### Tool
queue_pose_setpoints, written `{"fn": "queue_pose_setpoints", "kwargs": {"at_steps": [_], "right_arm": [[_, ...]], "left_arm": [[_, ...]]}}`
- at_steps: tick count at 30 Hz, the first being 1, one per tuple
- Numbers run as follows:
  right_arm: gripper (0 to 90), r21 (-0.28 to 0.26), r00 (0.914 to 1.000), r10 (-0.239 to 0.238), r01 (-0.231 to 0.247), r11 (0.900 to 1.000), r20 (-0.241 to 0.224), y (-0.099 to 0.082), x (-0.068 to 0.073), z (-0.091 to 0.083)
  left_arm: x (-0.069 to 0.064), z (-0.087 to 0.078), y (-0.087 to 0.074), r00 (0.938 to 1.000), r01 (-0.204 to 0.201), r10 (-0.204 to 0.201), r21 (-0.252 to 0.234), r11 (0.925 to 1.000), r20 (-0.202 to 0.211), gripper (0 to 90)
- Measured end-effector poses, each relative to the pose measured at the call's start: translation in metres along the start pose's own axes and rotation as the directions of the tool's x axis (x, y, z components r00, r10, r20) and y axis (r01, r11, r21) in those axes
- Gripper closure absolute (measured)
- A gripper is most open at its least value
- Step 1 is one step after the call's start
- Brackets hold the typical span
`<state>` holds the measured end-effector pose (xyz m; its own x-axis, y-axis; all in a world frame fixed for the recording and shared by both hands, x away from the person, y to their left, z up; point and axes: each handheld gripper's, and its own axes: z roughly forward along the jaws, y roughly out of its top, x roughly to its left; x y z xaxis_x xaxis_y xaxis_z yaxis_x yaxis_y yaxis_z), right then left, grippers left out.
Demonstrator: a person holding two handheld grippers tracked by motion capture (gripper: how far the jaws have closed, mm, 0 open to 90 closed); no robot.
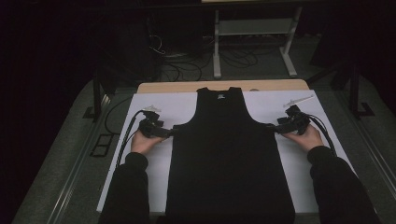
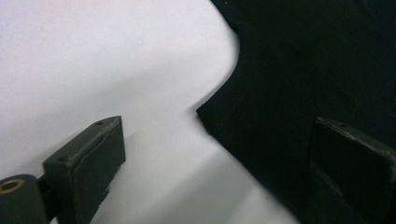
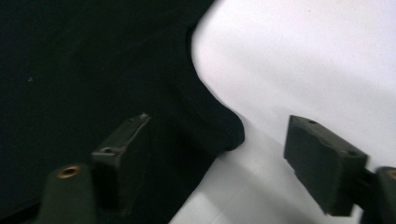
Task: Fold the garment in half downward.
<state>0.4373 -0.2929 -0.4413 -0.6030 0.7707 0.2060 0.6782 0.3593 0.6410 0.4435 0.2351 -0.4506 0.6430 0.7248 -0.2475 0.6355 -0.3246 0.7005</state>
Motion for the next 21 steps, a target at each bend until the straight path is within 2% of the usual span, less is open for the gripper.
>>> {"fn": "queue_pose_setpoints", "kwargs": {"at_steps": [3, 5, 7, 15, 21], "right_arm": [[35.2, -0.003, 1.0000, 0.003, -0.003, 1.0000, 0.006, 0.0002, 0.0010, 0.0018], [41.3, 0.006, 0.9999, 0.008, -0.008, 0.9999, 0.015, 0.0005, 0.0012, 0.0033], [45.3, 0.014, 0.9998, 0.008, -0.008, 0.9999, 0.021, 0.0002, 0.0016, 0.0047], [77.0, 0.034, 0.9995, -0.029, 0.029, 0.9990, 0.011, 0.0008, 0.0052, 0.0054], [81.6, 0.035, 0.9993, -0.036, 0.037, 0.9987, -0.008, 0.0013, 0.0062, 0.0054]], "left_arm": [[-0.0007, 0.0008, 0.0003, 1.0000, 0.003, -0.003, -0.007, 1.0000, 0.001, 7.5], [-0.0021, 0.0015, 0.0006, 0.9997, 0.011, -0.011, -0.011, 0.9999, -0.021, 11.4], [-0.0016, 0.0018, 0.0019, 0.9998, 0.014, -0.015, -0.017, 0.9998, -0.015, 13.3], [-0.0034, 0.0025, 0.0025, 0.9993, -0.002, 0.001, -0.007, 1.0000, -0.038, 20.1], [-0.0064, 0.0040, 0.0031, 0.9991, -0.018, 0.018, -0.018, 0.9997, -0.040, 28.7]]}}
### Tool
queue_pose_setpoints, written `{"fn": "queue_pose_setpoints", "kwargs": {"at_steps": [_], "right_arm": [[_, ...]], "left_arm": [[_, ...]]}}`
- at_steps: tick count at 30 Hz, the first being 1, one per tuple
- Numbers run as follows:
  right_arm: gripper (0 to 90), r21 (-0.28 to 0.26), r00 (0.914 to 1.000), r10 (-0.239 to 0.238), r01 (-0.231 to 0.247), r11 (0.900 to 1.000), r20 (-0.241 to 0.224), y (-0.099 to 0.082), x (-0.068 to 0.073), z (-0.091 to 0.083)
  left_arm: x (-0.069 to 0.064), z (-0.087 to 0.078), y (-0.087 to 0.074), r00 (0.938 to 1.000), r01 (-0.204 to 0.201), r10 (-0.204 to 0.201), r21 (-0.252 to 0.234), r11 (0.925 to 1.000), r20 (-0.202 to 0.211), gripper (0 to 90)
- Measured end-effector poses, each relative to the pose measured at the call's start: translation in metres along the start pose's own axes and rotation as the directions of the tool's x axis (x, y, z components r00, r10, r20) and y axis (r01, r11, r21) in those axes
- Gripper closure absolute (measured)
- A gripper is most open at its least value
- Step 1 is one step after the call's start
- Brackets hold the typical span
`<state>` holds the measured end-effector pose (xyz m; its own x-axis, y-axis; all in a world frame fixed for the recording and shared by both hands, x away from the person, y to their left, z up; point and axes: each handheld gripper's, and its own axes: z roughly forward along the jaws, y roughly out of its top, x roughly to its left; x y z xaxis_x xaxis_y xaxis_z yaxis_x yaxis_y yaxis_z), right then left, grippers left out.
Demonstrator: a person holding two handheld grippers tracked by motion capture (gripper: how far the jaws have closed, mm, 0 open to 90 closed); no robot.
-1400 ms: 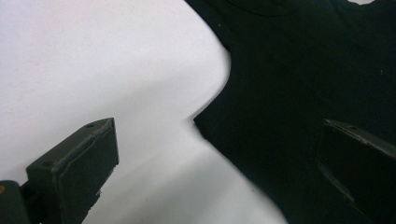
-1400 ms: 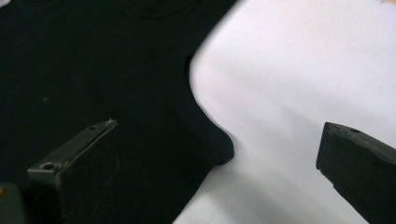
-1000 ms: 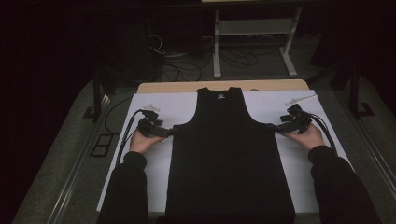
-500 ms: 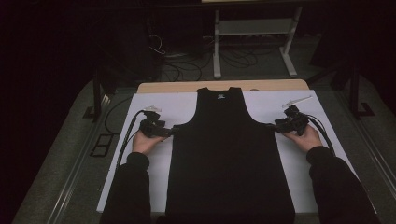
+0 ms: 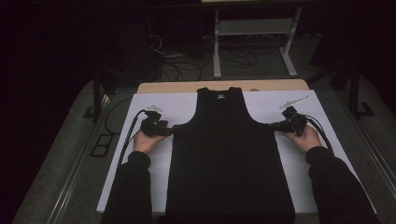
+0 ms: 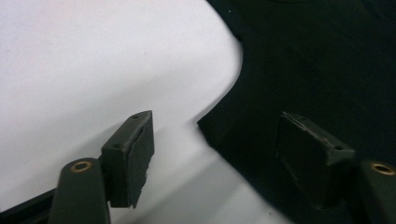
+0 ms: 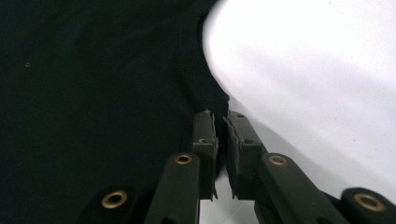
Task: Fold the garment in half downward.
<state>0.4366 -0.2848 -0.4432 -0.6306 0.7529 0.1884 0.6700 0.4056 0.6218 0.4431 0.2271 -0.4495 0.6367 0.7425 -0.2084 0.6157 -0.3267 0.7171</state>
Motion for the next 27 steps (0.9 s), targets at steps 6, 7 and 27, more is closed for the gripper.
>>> {"fn": "queue_pose_setpoints", "kwargs": {"at_steps": [6, 7, 27], "right_arm": [[81.6, -0.006, 0.9998, 0.011, -0.012, 0.9999, -0.015, -0.0005, -0.0015, -0.0013], [81.7, -0.006, 0.9999, 0.010, -0.010, 0.9999, -0.014, -0.0005, -0.0013, -0.0013], [82.2, -0.023, 0.9996, 0.019, -0.020, 0.9995, -0.019, 0.0000, -0.0011, -0.0034]], "left_arm": [[-0.0028, 0.0020, 0.0015, 0.9997, -0.021, 0.021, -0.012, 0.9997, 0.008, 39.3], [-0.0029, 0.0022, 0.0015, 0.9996, -0.025, 0.025, -0.013, 0.9996, 0.012, 42.3], [-0.0073, 0.0080, 0.0006, 0.9986, -0.054, 0.053, -0.015, 0.9985, -0.005, 85.2]]}}
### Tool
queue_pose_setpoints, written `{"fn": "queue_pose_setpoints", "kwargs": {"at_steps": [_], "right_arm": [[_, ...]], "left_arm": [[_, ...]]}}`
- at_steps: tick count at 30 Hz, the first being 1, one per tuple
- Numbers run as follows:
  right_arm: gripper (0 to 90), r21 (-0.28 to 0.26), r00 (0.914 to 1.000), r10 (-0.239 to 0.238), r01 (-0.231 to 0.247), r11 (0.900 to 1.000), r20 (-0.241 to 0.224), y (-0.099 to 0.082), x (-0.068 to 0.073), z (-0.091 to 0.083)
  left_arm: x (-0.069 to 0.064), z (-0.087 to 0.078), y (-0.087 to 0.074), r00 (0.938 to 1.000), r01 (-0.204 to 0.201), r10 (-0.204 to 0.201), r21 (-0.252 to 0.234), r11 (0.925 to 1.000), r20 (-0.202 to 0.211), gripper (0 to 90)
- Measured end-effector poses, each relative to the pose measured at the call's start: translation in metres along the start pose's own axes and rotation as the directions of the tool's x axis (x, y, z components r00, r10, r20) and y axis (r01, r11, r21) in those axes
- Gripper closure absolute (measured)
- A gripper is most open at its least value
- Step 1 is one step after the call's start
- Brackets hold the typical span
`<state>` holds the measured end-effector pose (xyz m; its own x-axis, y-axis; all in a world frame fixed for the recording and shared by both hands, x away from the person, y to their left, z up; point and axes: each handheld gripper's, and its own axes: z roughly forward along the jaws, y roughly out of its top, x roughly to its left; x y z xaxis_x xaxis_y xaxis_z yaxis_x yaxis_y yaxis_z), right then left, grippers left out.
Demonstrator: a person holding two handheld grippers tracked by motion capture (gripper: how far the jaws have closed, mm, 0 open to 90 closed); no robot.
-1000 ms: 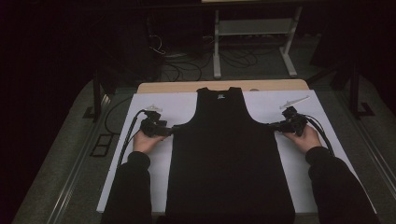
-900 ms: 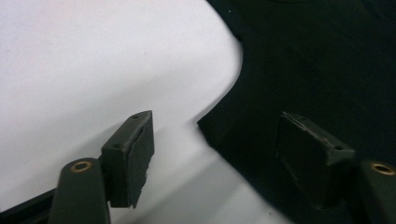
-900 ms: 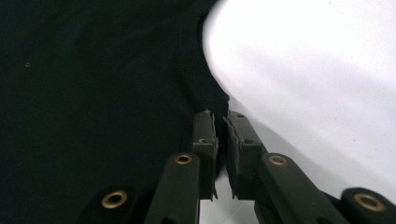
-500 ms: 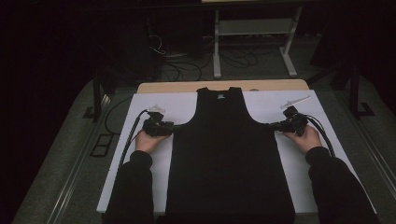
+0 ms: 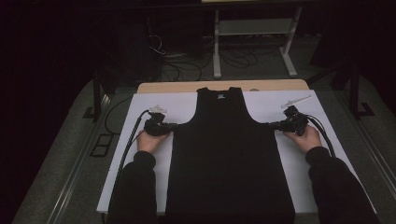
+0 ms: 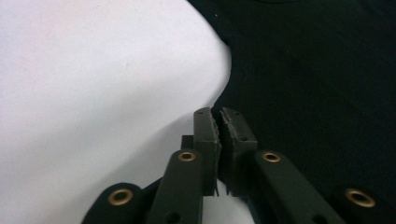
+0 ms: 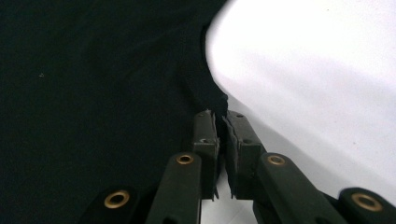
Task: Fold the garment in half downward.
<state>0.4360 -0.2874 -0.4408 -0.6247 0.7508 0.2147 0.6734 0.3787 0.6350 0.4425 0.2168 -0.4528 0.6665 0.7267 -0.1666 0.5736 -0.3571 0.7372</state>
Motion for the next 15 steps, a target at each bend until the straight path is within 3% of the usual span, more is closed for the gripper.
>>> {"fn": "queue_pose_setpoints", "kwargs": {"at_steps": [8, 15], "right_arm": [[82.3, -0.010, 0.9996, 0.023, -0.023, 0.9997, -0.014, -0.001, 0.000, -0.001], [82.3, -0.033, 0.9978, 0.054, -0.055, 0.9979, -0.037, -0.005, 0.001, -0.007]], "left_arm": [[-0.002, -0.010, 0.002, 0.9988, 0.045, -0.045, -0.004, 0.9990, 0.020, 86.4], [-0.009, -0.017, 0.003, 0.9990, 0.036, -0.036, -0.016, 0.9992, 0.029, 86.4]]}}
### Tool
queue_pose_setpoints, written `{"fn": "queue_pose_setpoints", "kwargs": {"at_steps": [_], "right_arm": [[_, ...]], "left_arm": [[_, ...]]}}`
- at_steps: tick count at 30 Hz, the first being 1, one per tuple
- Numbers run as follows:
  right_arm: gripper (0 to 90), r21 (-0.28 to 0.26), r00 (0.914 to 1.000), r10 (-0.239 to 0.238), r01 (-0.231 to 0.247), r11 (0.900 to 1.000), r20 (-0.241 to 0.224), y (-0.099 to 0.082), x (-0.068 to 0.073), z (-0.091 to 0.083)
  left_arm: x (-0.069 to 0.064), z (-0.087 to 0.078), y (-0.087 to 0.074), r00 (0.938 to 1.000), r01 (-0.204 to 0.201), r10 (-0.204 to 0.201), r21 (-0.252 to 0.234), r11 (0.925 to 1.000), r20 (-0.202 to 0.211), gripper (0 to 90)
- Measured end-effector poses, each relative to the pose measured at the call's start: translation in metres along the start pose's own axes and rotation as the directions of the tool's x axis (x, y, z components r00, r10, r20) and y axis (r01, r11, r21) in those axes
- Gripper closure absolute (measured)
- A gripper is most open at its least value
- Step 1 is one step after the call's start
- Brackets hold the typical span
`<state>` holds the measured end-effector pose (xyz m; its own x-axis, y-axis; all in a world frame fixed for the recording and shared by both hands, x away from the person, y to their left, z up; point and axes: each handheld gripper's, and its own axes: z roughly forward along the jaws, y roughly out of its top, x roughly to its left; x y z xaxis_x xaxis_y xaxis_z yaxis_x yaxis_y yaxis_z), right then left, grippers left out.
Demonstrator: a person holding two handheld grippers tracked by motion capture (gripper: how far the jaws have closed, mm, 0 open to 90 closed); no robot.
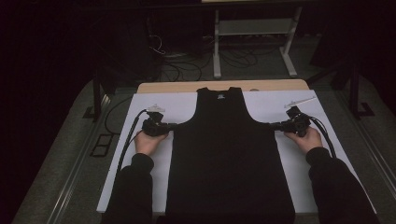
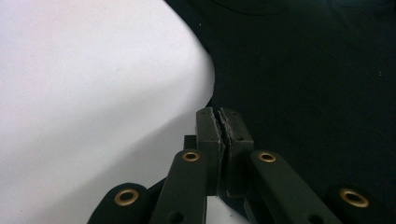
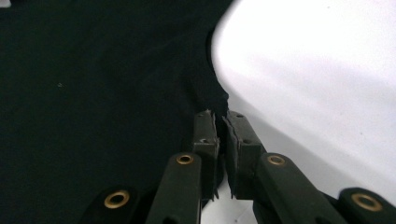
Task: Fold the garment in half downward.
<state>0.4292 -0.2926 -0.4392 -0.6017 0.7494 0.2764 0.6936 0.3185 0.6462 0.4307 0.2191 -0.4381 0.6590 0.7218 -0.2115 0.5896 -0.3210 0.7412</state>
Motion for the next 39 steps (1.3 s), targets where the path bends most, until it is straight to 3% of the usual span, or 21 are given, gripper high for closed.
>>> {"fn": "queue_pose_setpoints", "kwargs": {"at_steps": [3, 8, 18, 24, 27, 39], "right_arm": [[82.3, -0.008, 1.0000, -0.001, 0.001, 1.0000, -0.005, -0.001, 0.002, -0.002], [82.3, -0.038, 0.9999, 0.007, -0.007, 0.9993, -0.014, -0.003, 0.006, -0.008], [82.3, -0.079, 0.9989, 0.038, -0.040, 0.9961, -0.028, -0.009, 0.013, -0.019], [82.3, -0.092, 0.9984, 0.042, -0.045, 0.9947, -0.037, -0.012, 0.016, -0.023], [82.3, -0.106, 0.9980, 0.048, -0.052, 0.9930, -0.042, -0.015, 0.019, -0.027], [82.2, -0.130, 0.9944, 0.076, -0.086, 0.9878, -0.073, -0.023, 0.025, -0.040]], "left_arm": [[0.000, -0.002, -0.002, 0.9996, 0.026, -0.026, -0.011, 0.9996, 0.007, 86.4], [-0.001, -0.006, -0.003, 0.9993, 0.036, -0.036, -0.020, 0.9991, 0.007, 86.4], [-0.012, -0.021, -0.001, 0.9972, 0.061, -0.058, -0.063, 0.9961, 0.046, 86.3], [-0.011, -0.028, -0.004, 0.9956, 0.082, -0.079, -0.075, 0.9938, 0.051, 86.3], [-0.010, -0.033, -0.007, 0.9916, 0.113, -0.105, -0.098, 0.9888, 0.075, 86.2], [-0.017, -0.047, -0.020, 0.9853, 0.148, -0.137, -0.112, 0.9826, 0.101, 86.1]]}}
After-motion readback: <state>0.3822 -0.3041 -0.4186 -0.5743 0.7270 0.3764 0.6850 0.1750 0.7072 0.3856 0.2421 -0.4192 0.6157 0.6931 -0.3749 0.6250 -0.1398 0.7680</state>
